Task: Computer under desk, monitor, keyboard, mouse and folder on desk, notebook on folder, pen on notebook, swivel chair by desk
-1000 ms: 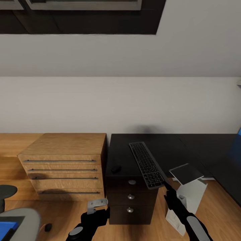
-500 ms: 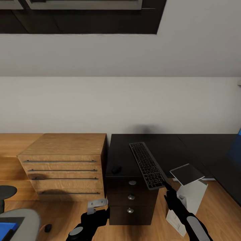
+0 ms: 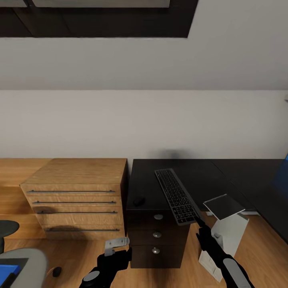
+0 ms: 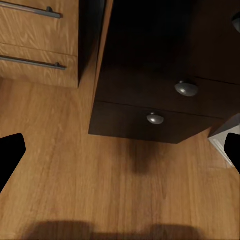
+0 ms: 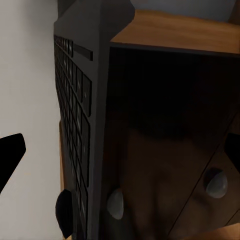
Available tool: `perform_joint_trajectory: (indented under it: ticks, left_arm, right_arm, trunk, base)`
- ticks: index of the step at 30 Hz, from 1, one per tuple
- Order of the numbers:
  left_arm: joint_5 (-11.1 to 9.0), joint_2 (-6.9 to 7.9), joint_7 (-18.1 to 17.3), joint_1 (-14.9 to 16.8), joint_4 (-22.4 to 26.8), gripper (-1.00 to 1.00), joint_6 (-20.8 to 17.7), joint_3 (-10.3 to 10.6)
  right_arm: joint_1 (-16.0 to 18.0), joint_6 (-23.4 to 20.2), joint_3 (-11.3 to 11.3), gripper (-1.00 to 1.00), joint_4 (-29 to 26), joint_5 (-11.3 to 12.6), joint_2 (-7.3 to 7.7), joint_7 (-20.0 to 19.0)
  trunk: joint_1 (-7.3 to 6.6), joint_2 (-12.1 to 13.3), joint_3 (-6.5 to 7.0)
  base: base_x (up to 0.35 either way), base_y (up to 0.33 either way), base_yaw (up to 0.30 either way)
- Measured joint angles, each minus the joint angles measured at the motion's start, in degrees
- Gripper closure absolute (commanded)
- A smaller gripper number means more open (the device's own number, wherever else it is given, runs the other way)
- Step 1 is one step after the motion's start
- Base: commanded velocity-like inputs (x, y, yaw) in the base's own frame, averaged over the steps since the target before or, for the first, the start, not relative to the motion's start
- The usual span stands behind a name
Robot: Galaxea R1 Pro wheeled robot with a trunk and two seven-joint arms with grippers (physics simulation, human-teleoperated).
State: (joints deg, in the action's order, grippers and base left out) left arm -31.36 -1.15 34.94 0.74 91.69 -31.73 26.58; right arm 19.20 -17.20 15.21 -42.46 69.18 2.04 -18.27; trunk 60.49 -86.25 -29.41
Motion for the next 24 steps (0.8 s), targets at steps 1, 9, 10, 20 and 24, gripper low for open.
perform_joint_trajectory:
  ticks: [1, 9, 10, 20, 24]
  left_arm:
    - [-0.01, 0.00, 0.00, 0.00, 0.00, -1.00, 0.00, 0.00]
    - [-0.01, 0.18, 0.00, 0.00, -0.02, -1.00, -0.01, -0.24]
    - [0.00, 0.21, 0.00, 0.00, -0.01, -1.00, 0.00, -0.25]
    - [-0.05, 0.26, 0.00, 0.00, -0.14, -1.00, -0.02, -0.28]
    - [-0.03, 0.26, 0.00, 0.00, -0.16, -1.00, -0.02, -0.28]
  right_arm:
    - [0.00, 0.02, 0.00, -1.00, 0.00, 0.00, 0.00, 0.00]
    - [-0.02, 0.08, 0.00, -1.00, 0.00, -0.03, 0.00, 0.00]
    - [-0.02, 0.09, 0.00, -1.00, 0.00, -0.04, 0.00, 0.00]
    - [-0.01, 0.09, 0.00, -1.00, 0.00, -0.05, 0.00, 0.00]
    - [-0.01, 0.09, 0.00, -1.00, 0.00, -0.06, 0.00, 0.00]
  trunk:
    - [0.00, 0.00, 0.00]
    - [0.00, 0.00, 0.00]
    - [0.00, 0.00, 0.00]
    - [0.00, 0.00, 0.00]
    - [0.00, 0.00, 0.00]
  base:
    - [0.000, 0.000, 0.000]
    - [0.000, 0.000, 0.000]
    - [0.044, 0.037, 0.000]
    - [0.054, 0.046, 0.000]
    - [0.019, 0.014, 0.000]
